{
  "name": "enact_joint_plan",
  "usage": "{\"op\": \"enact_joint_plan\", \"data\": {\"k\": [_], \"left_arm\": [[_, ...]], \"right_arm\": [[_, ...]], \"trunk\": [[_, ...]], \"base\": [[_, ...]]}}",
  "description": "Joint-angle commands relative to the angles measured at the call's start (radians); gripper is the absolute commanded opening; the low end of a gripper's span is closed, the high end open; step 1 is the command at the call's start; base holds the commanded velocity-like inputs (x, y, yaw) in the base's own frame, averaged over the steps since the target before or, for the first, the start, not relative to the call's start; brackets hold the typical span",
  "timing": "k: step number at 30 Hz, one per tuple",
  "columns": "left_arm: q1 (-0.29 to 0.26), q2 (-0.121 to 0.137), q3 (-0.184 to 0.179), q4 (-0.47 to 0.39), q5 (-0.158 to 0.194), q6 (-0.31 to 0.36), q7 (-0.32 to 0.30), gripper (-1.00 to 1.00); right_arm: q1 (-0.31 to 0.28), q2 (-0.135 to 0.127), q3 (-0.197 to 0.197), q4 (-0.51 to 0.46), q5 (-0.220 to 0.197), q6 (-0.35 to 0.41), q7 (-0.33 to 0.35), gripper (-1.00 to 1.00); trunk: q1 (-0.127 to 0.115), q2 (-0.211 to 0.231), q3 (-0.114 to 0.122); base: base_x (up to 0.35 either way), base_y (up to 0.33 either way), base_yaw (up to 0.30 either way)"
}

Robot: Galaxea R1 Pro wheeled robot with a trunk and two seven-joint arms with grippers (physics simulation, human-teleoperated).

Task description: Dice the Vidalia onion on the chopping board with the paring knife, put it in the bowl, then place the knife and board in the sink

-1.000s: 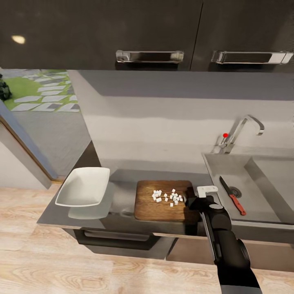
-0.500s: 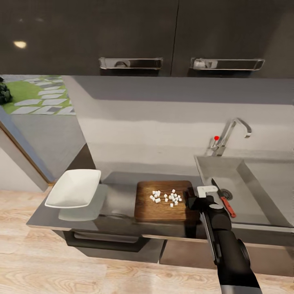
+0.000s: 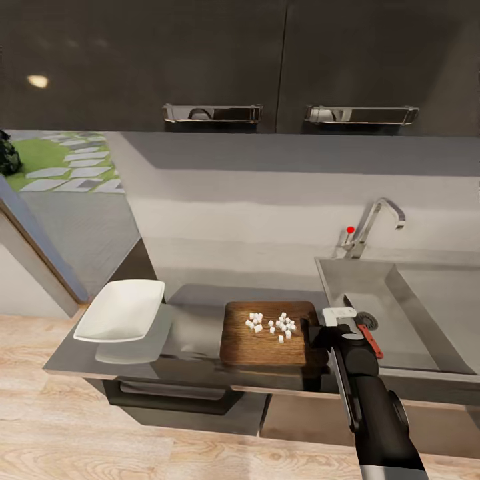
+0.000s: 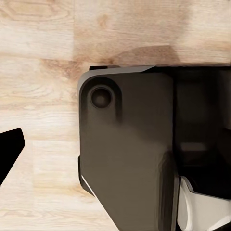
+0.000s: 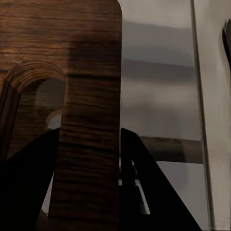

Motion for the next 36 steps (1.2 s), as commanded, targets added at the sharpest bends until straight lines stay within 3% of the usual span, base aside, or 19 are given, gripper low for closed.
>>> {"op": "enact_joint_plan", "data": {"k": [1,18,36], "left_arm": [[0.000,0.001,-0.002,-0.001,0.002,-0.001,0.001,1.00],[0.000,0.000,-0.002,-0.001,0.002,-0.001,0.001,1.00],[0.000,0.001,-0.002,-0.001,0.002,-0.001,0.001,1.00]], "right_arm": [[-0.001,0.001,-0.003,-0.001,0.009,0.012,0.011,-1.00],[-0.001,0.002,-0.004,-0.001,0.009,0.028,0.011,-1.00],[-0.001,0.002,-0.004,-0.002,0.009,0.028,0.011,-1.00]], "trunk": [[0.001,-0.002,0.000],[0.001,-0.002,0.027],[0.001,-0.002,0.055]], "base": [[0.000,0.000,0.000],[0.000,0.011,0.000],[0.000,0.281,0.000]]}}
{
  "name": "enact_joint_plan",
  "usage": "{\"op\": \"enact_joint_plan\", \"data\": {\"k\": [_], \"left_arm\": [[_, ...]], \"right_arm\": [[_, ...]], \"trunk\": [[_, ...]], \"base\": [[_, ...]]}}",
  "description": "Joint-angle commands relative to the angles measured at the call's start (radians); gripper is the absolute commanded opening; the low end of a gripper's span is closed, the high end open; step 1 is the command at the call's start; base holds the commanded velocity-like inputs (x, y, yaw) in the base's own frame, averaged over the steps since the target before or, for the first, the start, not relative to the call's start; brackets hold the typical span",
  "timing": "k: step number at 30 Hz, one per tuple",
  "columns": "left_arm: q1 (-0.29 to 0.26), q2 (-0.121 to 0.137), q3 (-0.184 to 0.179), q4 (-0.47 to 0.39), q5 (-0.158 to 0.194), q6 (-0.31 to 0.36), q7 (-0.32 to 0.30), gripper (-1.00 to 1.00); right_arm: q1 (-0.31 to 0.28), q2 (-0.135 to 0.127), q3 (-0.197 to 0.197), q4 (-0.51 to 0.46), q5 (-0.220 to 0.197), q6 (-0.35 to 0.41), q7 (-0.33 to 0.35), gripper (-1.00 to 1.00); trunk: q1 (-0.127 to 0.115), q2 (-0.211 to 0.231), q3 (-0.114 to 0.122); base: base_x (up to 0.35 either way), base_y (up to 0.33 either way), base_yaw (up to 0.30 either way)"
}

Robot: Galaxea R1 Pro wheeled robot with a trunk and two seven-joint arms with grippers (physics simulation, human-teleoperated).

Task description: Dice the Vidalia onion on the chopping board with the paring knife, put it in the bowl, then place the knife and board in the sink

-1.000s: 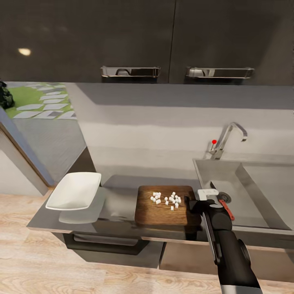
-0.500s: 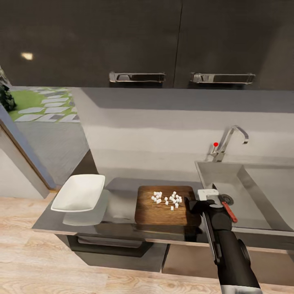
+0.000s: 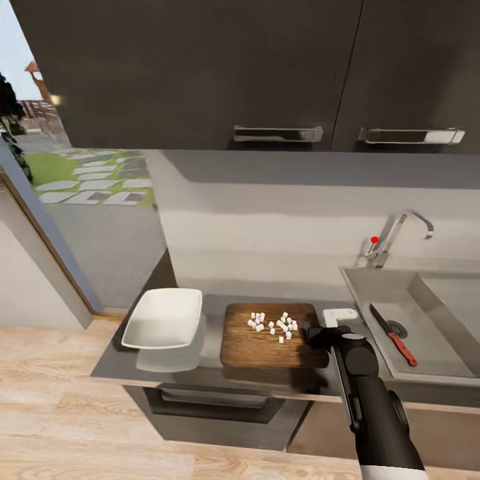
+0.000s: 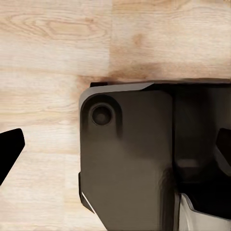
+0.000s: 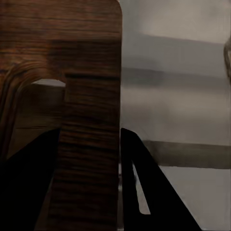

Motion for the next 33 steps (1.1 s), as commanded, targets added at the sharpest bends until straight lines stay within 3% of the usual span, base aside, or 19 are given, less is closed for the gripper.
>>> {"op": "enact_joint_plan", "data": {"k": [1,9,33], "left_arm": [[0.000,0.001,-0.003,-0.001,0.002,-0.002,0.001,1.00],[0.000,0.000,-0.003,-0.001,0.002,-0.002,0.001,1.00],[0.000,0.001,-0.003,0.000,0.002,-0.002,0.001,1.00]], "right_arm": [[-0.001,0.001,-0.002,-0.001,0.007,0.004,0.011,-1.00],[-0.001,0.001,-0.002,-0.001,0.007,0.004,0.011,-1.00],[-0.001,0.001,-0.002,-0.001,0.007,0.004,0.011,-1.00]], "trunk": [[0.001,-0.002,0.000],[0.001,-0.002,0.013],[0.001,-0.002,0.050]], "base": [[0.000,0.299,0.000],[0.012,0.235,0.000],[0.001,0.006,0.000]]}}
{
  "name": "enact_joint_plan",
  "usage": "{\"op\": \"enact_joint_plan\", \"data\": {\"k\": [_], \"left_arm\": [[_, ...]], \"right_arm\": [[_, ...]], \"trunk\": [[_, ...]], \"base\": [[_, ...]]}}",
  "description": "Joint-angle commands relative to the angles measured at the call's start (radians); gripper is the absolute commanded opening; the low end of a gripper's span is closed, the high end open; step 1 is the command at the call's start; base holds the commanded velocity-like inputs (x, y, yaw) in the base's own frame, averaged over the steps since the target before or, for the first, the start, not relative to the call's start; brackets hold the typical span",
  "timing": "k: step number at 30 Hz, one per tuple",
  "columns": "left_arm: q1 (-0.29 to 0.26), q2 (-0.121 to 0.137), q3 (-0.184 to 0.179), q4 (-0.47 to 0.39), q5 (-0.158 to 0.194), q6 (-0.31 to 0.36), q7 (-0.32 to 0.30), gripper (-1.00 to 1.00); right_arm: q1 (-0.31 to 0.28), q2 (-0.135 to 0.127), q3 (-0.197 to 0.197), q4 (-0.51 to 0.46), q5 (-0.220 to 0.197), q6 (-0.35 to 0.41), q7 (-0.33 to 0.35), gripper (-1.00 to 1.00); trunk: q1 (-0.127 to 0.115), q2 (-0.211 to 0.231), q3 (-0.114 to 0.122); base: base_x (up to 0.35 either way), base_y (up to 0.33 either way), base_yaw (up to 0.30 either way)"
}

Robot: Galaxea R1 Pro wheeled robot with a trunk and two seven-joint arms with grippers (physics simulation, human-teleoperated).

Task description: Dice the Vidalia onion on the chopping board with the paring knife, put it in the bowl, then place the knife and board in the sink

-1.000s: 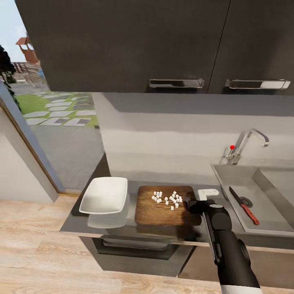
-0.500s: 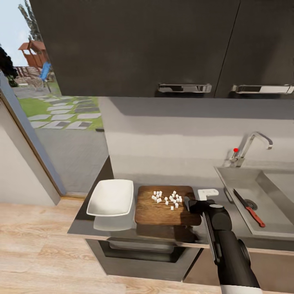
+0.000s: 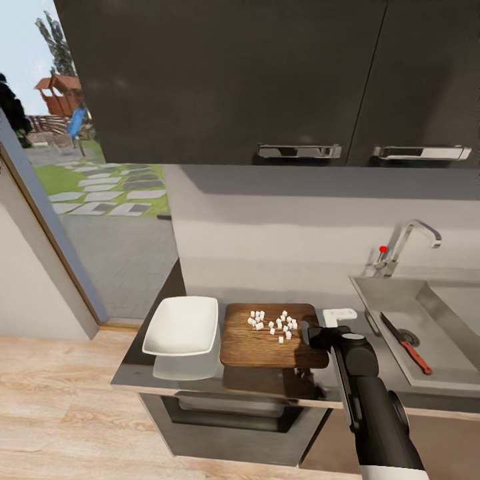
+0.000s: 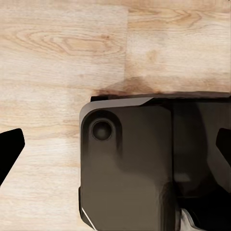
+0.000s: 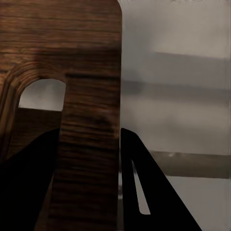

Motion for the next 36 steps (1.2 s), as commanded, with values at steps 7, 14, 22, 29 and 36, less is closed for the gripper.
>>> {"op": "enact_joint_plan", "data": {"k": [7,14,22,29,36], "left_arm": [[0.000,0.000,-0.002,-0.001,0.002,-0.001,0.001,1.00],[0.000,0.000,-0.002,-0.001,0.002,-0.001,0.001,1.00],[0.000,0.000,-0.002,-0.001,0.002,-0.001,0.001,1.00],[0.000,0.000,-0.002,-0.001,0.002,-0.001,0.001,1.00],[0.000,0.000,-0.002,-0.001,0.002,-0.001,0.001,1.00]], "right_arm": [[-0.001,0.001,-0.002,-0.002,0.010,0.004,0.011,-1.00],[-0.001,0.001,-0.002,-0.002,0.010,0.004,0.011,-1.00],[-0.001,0.001,0.000,-0.002,0.010,0.004,0.009,-1.00],[-0.001,0.001,0.000,-0.002,0.010,0.005,0.009,-1.00],[-0.001,0.001,0.000,-0.002,0.010,0.005,0.008,-1.00]], "trunk": [[0.001,-0.002,0.009],[0.001,-0.002,0.020],[0.001,-0.002,0.033],[0.001,-0.002,0.044],[0.001,-0.002,0.055]], "base": [[0.000,0.000,0.000],[0.000,0.000,0.000],[0.000,0.000,0.000],[0.000,0.000,0.000],[0.000,0.000,0.000]]}}
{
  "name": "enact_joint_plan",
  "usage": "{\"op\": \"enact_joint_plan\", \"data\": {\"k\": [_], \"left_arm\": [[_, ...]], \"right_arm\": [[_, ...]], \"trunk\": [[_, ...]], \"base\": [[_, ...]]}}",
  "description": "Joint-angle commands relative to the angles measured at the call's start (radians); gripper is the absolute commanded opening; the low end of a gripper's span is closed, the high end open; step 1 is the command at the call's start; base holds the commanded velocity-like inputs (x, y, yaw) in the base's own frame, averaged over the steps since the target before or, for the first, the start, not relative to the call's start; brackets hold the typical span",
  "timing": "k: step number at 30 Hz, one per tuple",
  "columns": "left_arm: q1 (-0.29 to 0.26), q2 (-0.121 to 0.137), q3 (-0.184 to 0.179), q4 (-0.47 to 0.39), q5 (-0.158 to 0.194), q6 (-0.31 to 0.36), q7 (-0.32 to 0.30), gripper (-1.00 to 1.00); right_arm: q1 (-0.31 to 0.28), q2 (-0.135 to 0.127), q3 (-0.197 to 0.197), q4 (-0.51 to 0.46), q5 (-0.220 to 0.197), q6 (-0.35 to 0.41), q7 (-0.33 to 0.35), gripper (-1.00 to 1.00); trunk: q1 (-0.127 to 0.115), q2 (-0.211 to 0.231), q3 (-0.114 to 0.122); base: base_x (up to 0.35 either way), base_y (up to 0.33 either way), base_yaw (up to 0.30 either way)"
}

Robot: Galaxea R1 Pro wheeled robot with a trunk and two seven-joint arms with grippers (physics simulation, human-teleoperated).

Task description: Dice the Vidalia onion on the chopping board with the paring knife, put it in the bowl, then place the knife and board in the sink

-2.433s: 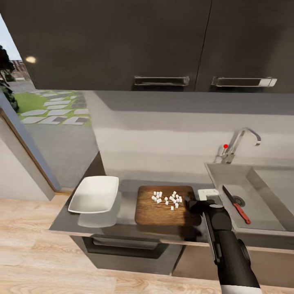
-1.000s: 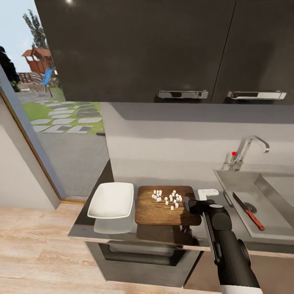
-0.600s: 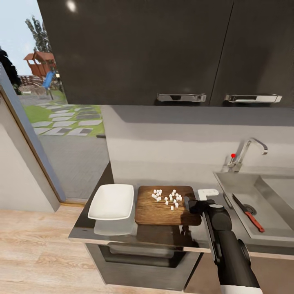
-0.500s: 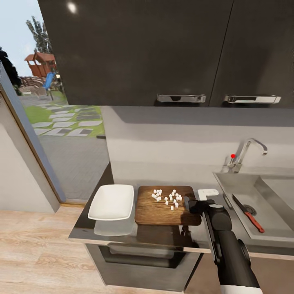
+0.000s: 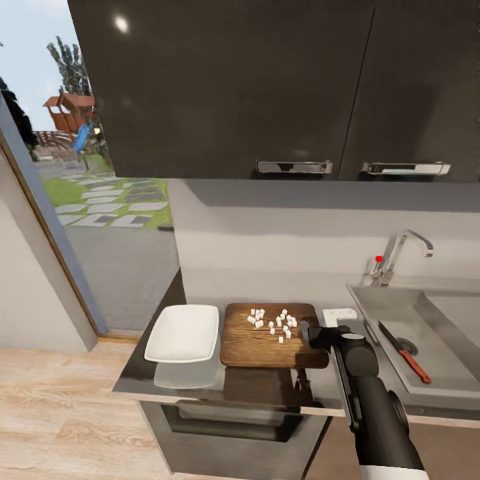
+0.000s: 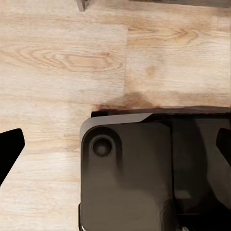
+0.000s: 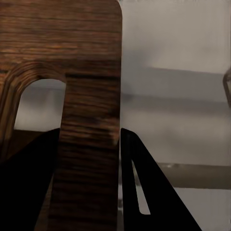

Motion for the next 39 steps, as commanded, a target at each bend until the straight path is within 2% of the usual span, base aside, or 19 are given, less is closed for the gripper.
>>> {"op": "enact_joint_plan", "data": {"k": [1,13,25,39], "left_arm": [[0.000,0.000,-0.002,-0.001,0.002,-0.001,0.001,1.00],[0.000,0.000,-0.002,-0.001,0.002,-0.001,0.001,1.00],[0.000,0.000,-0.002,-0.001,0.002,-0.001,0.001,1.00],[0.000,0.000,-0.002,-0.001,0.002,-0.001,0.001,1.00]], "right_arm": [[-0.001,0.001,-0.002,-0.001,0.010,0.004,0.011,-1.00],[-0.001,0.001,-0.002,-0.001,0.010,0.004,0.011,-1.00],[-0.001,0.001,-0.002,-0.001,0.010,0.004,0.011,-1.00],[-0.001,0.001,-0.001,-0.001,0.010,0.004,0.011,-1.00]], "trunk": [[0.001,-0.002,0.000],[0.001,-0.002,0.019],[0.001,-0.002,0.037],[0.001,-0.002,0.060]], "base": [[0.000,0.000,0.000],[0.000,0.011,0.000],[0.000,0.220,0.000],[0.013,0.043,0.000]]}}
